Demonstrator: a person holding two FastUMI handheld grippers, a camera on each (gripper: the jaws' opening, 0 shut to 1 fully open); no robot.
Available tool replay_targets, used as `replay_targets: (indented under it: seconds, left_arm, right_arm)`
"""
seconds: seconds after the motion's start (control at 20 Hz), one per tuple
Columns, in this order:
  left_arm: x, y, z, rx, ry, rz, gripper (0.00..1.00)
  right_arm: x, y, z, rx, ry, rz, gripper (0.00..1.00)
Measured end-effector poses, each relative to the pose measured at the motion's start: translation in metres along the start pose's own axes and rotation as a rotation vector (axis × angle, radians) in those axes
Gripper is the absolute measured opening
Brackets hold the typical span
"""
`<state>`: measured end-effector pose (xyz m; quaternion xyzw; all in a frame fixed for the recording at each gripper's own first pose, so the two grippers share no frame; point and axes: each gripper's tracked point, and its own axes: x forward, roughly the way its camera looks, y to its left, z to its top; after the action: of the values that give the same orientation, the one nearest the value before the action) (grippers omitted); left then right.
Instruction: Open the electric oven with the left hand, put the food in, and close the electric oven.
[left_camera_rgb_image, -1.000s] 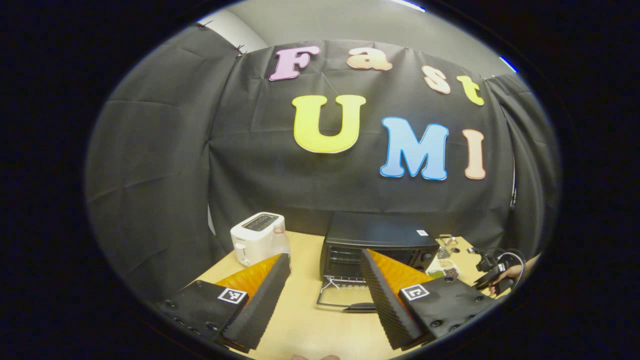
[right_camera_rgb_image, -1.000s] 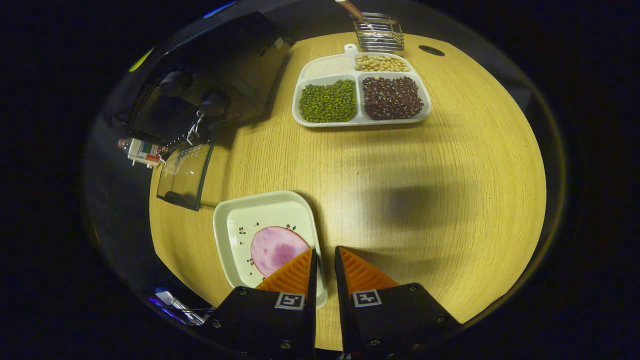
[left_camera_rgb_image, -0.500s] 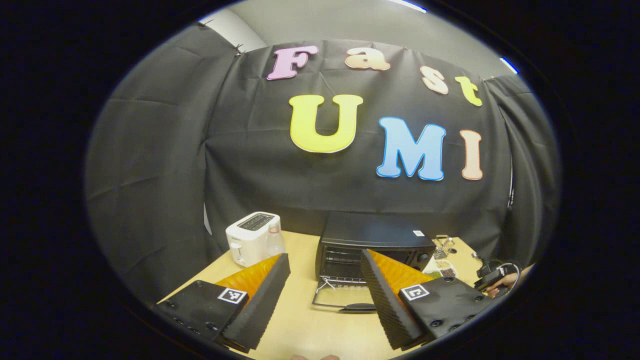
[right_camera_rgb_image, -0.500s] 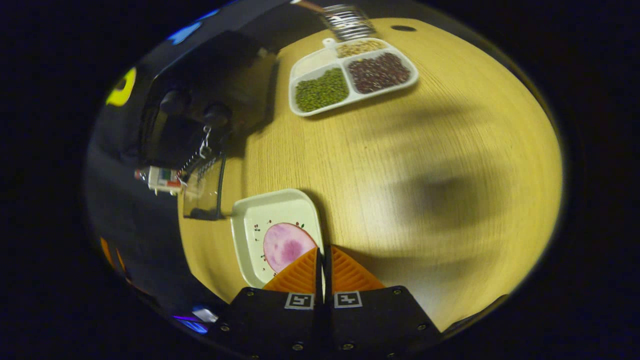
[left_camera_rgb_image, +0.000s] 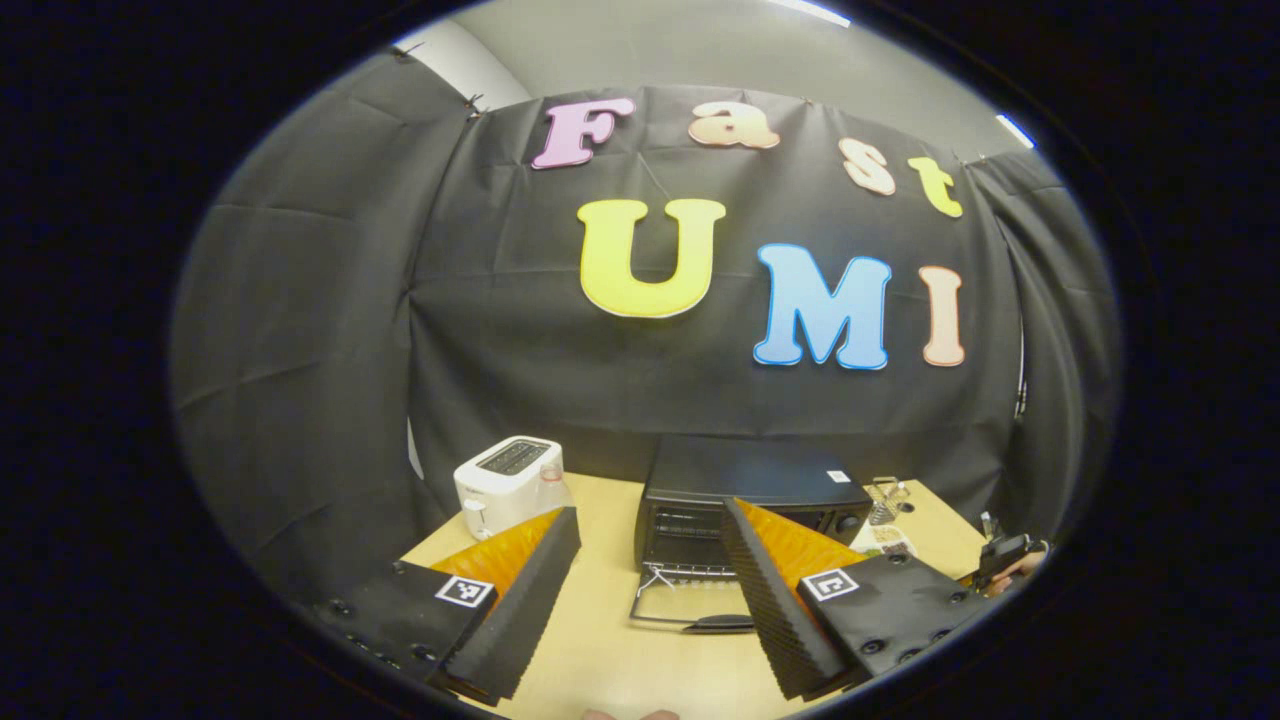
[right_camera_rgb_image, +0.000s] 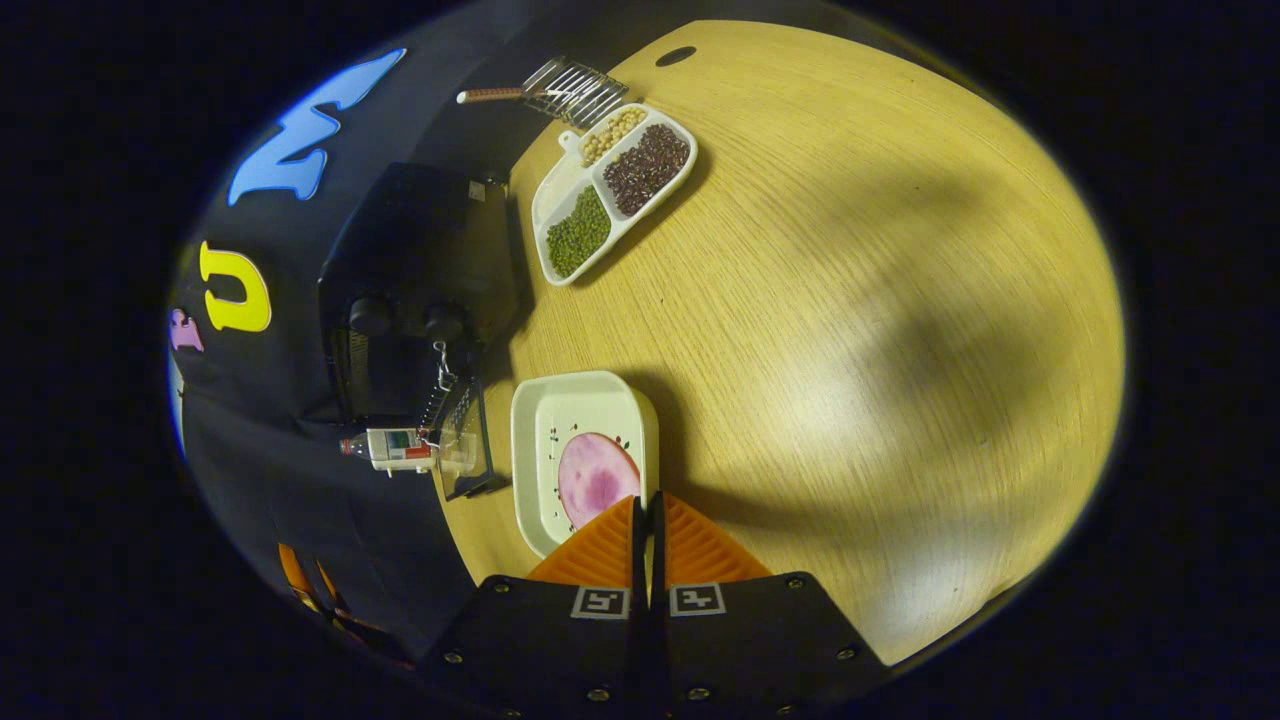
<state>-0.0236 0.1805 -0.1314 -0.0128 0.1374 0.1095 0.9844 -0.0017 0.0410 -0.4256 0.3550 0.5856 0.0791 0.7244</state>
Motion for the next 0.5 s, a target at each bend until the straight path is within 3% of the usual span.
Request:
replay_targets:
  seconds: [0.3, 0.5]
  left_arm:
    - [0.000, 0.001, 0.024, 0.000, -0.059, -0.035, 0.96]
    - [0.003, 0.013, 0.032, -0.016, -0.076, -0.054, 1.00]
  right_arm:
    - [-0.027, 0.070, -0.031, 0.077, -0.083, 0.119, 0.00]
    - [-0.028, 0.126, -0.046, 0.162, -0.131, 0.172, 0.01]
